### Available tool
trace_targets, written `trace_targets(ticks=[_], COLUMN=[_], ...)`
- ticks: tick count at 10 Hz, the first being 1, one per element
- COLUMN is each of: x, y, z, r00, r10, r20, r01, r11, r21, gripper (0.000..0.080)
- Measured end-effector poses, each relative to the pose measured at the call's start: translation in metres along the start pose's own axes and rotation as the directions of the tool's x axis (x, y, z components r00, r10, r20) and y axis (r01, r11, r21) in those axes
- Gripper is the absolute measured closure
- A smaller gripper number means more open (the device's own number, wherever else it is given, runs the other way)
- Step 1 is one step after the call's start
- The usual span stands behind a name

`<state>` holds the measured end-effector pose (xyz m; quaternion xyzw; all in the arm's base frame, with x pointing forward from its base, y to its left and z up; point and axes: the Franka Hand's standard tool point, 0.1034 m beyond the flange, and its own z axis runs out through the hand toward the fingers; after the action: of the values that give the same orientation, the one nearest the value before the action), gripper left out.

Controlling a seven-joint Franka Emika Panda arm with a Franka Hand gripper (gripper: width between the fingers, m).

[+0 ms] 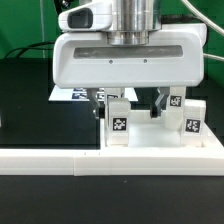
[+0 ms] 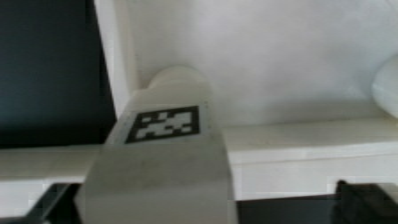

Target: Assemble square table

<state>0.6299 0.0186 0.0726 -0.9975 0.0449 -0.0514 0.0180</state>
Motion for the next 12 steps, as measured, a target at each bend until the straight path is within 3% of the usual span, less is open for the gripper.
trace_targets(ticks=[2,7,11,12], x=[0.001,0.001,-0.002,-0.005], y=[0.008,0.016,0.021,0.022], z=[-0.001,0.000,0.002,0.003], r00=[0.996,0.897,0.493,0.242], r10=[0.092,0.443,0.870,0.969], r20=[-0.003,-0.006,0.010,0.045], r01=[-0.092,-0.443,-0.870,-0.970], r11=[0.996,0.897,0.493,0.242], r21=[-0.008,-0.011,-0.014,-0.003], gripper=[0.0502,0.0505,0.0505,0.0505])
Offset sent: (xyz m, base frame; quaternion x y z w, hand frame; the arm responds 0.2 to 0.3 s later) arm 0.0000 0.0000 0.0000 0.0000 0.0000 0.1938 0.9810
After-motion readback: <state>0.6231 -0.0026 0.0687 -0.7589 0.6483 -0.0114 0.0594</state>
